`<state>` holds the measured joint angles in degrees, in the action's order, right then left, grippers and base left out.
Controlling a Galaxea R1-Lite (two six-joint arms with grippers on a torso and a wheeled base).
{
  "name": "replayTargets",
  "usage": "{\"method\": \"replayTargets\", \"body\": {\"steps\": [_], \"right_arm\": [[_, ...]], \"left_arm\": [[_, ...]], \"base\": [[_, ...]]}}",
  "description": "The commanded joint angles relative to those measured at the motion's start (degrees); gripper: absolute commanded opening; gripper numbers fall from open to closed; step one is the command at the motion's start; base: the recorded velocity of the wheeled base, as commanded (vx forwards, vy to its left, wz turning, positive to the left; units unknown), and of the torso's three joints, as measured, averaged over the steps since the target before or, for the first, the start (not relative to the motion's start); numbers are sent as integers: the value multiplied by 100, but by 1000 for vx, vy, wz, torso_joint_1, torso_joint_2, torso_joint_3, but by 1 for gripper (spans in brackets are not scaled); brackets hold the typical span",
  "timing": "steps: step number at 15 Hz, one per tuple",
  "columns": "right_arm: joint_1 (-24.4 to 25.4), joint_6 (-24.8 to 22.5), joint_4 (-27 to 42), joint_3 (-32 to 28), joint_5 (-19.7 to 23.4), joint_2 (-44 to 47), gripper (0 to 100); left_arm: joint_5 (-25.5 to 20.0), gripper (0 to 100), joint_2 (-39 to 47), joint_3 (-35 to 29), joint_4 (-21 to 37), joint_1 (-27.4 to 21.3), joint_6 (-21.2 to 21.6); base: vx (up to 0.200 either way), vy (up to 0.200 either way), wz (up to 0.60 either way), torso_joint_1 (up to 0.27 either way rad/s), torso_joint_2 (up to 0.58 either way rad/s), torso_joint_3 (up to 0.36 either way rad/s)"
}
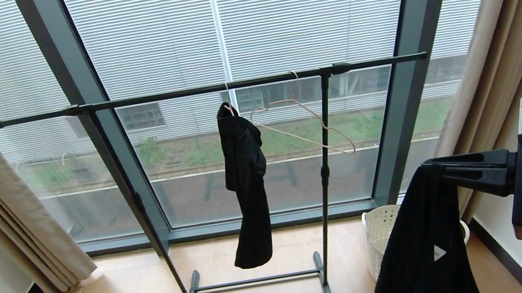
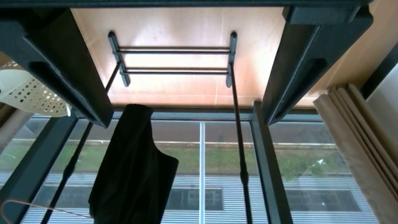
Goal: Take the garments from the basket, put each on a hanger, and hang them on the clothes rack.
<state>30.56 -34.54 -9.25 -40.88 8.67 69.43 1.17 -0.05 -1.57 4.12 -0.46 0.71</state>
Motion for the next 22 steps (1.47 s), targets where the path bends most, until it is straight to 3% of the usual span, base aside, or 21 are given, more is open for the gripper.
{"method": "replayTargets", "body": {"steps": [1, 16, 20, 22], "right_arm": [[2, -1, -15, 1, 3, 18, 0], [-147, 26, -6, 9, 21, 194, 0], [-147, 35, -200, 150, 241, 185, 0], [-270, 43, -437, 185, 241, 273, 0]], "left_arm": [[6, 100, 5, -1, 1, 2, 17], [-3, 100, 5, -1, 1, 2, 17], [-3, 100, 5, -1, 1, 2, 8], [-12, 100, 5, -36, 45, -15, 8]], "base": [[0, 0, 0, 0, 0, 0], [0, 0, -80, 0, 0, 0], [0, 0, -600, 1, 5, 5], [0, 0, 0, 0, 0, 0]]}}
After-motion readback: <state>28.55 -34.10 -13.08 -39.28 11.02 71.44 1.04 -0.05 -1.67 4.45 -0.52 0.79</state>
